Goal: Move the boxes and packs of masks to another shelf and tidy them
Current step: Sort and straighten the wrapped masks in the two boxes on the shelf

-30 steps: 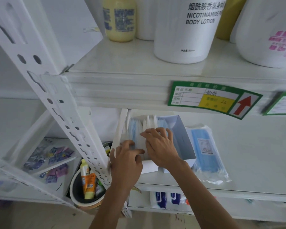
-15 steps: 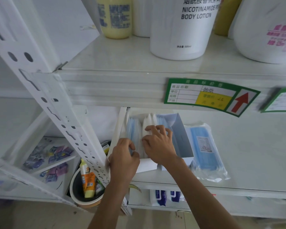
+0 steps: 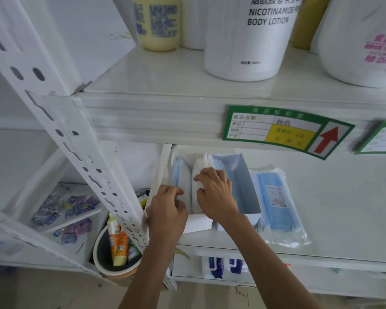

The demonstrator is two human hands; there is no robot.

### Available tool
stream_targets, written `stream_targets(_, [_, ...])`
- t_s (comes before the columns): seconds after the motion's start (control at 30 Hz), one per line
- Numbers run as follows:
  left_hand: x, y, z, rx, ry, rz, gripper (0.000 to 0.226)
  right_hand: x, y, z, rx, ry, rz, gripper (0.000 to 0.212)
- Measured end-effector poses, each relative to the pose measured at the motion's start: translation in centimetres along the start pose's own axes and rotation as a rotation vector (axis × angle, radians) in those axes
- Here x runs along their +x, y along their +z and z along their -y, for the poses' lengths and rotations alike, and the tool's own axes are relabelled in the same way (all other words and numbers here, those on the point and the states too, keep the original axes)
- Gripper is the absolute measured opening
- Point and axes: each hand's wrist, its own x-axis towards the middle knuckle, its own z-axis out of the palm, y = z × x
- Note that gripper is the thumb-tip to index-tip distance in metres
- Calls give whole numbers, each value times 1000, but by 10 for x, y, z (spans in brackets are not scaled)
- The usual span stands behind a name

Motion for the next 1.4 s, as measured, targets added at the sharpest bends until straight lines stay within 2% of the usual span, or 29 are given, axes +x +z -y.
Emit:
stream_targets(0.13, [-1, 0, 2, 28, 13, 11, 29, -1, 1, -3, 90, 14, -46, 32])
stream_targets(0.2, [-4, 2, 3, 16, 39, -10, 29, -1, 0, -2, 123, 12, -57, 35])
stream_targets(0.27, [-5, 2, 6, -8, 82, -33, 27, -1, 1, -2, 120, 3, -45, 41])
stream_targets(0.4, [-4, 2, 9, -26, 107, -49, 26, 1, 3, -1, 77, 35, -20, 34])
stream_targets(0.5, [-2, 2, 4, -26, 27, -52, 28, 3, 4, 0, 30, 50, -6, 61])
stream_targets(0.6, [2, 1, -3, -6, -60, -52, 29, 3, 4, -1, 20, 40, -18, 66])
stream_targets(0.73, [8, -1, -8, 27, -63, -15, 35, 3, 5, -1, 24, 31, -37, 70])
stream_targets(0.93, [13, 0, 0, -33, -25, -1, 24, 5, 7, -5, -13, 23, -4, 76])
stream_targets(1.07, [12, 0, 5, -2, 62, 5, 2, 4, 7, -5, -67, -10, 27, 79])
stream_targets(1.13, [11, 0, 6, 27, 82, 19, 9, 4, 7, -6, -98, -26, 47, 72])
stream_targets(1.3, [11, -1, 5, 37, 75, 38, 19, 0, 6, -4, -70, -39, 8, 35])
stream_targets(1.4, [12, -2, 7, 28, 84, 47, 20, -2, 7, -1, -12, -48, -65, 35])
